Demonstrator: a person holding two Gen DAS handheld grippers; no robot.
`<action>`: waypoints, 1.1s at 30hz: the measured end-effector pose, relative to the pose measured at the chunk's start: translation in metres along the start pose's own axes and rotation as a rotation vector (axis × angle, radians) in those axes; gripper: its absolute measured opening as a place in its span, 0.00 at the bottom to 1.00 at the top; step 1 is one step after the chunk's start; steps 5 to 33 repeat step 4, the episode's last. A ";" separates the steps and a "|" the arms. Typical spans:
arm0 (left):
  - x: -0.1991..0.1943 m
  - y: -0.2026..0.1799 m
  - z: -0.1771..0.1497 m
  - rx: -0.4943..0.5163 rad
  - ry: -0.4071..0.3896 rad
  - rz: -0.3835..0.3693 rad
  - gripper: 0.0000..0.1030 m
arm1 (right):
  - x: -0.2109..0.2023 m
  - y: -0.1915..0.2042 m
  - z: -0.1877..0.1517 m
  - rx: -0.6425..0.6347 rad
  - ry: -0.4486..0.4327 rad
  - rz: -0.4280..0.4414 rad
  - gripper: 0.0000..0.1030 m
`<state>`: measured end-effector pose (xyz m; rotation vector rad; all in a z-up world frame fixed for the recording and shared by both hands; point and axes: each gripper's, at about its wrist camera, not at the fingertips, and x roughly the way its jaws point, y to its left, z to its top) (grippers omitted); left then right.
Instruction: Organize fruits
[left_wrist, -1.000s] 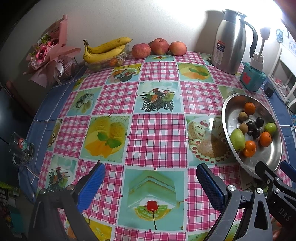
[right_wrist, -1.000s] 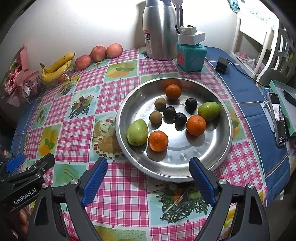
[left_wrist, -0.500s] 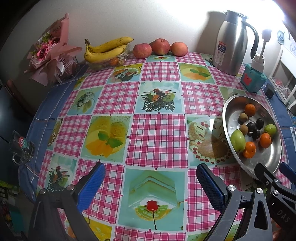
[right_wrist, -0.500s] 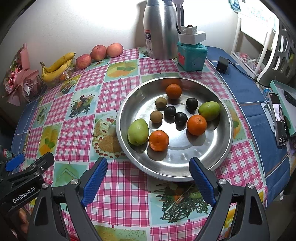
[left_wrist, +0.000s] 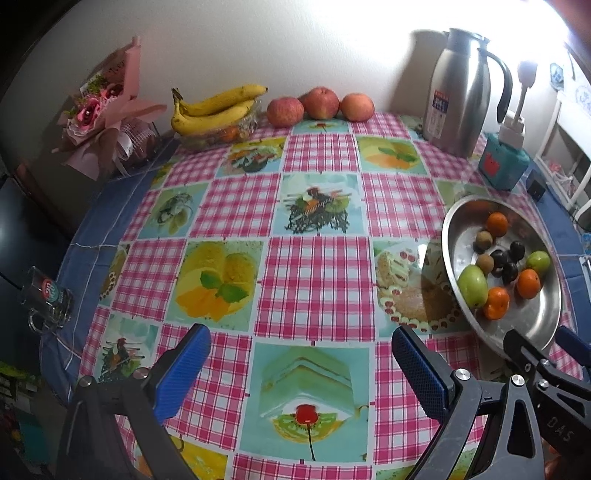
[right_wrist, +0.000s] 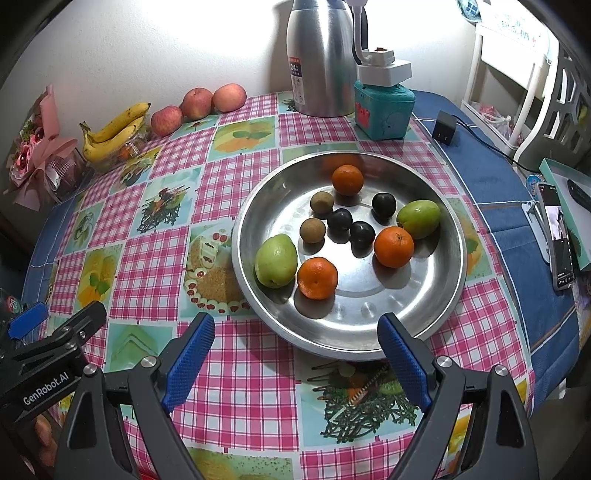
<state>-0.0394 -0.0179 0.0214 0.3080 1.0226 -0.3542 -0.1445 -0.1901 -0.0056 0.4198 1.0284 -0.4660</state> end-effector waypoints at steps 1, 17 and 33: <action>-0.001 0.001 0.000 -0.003 -0.004 -0.002 0.97 | 0.000 0.000 0.000 0.001 0.000 0.000 0.88; -0.001 0.001 0.001 -0.010 -0.006 -0.004 0.97 | 0.000 0.000 0.000 0.000 0.000 0.000 0.88; -0.001 0.001 0.001 -0.010 -0.006 -0.004 0.97 | 0.000 0.000 0.000 0.000 0.000 0.000 0.88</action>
